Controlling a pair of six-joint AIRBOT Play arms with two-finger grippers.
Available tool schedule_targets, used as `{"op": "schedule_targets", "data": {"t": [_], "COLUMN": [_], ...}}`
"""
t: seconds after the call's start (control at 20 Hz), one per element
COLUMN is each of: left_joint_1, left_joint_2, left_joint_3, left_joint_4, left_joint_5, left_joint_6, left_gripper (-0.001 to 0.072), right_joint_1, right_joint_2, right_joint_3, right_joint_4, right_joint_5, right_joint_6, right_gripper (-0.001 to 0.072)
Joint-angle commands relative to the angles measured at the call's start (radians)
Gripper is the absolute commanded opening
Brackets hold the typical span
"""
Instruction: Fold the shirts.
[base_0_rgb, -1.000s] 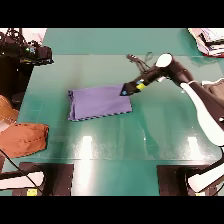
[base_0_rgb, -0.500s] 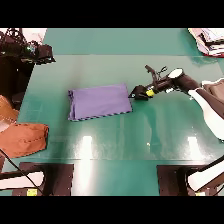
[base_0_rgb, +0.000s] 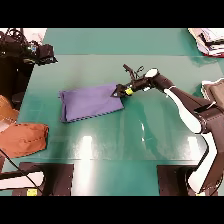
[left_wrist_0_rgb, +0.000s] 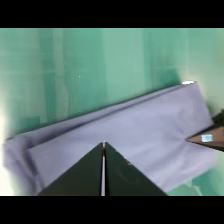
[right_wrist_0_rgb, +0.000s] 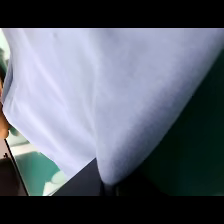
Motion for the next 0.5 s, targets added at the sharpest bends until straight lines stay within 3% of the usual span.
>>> {"op": "schedule_targets", "data": {"t": [0.0,0.2,0.45], "left_joint_1": [-0.024,-0.145,-0.307], "left_joint_2": [-0.001,-0.001,-0.001], "left_joint_3": [0.0,0.0,0.0], "left_joint_4": [-0.023,-0.022,-0.022], "left_joint_5": [-0.013,0.013,0.076], "left_joint_6": [0.021,0.021,0.021], "left_gripper": [0.0023,0.0024,0.0024], "right_joint_1": [-0.001,-0.164,-0.513], "right_joint_2": [0.006,0.143,0.34], "right_joint_3": [0.069,0.068,0.068], "right_joint_4": [0.018,-0.099,-0.265], "right_joint_5": [0.019,0.08,0.131], "right_joint_6": [-0.019,0.018,0.043], "right_gripper": [0.0015,0.0015,0.0015]}}
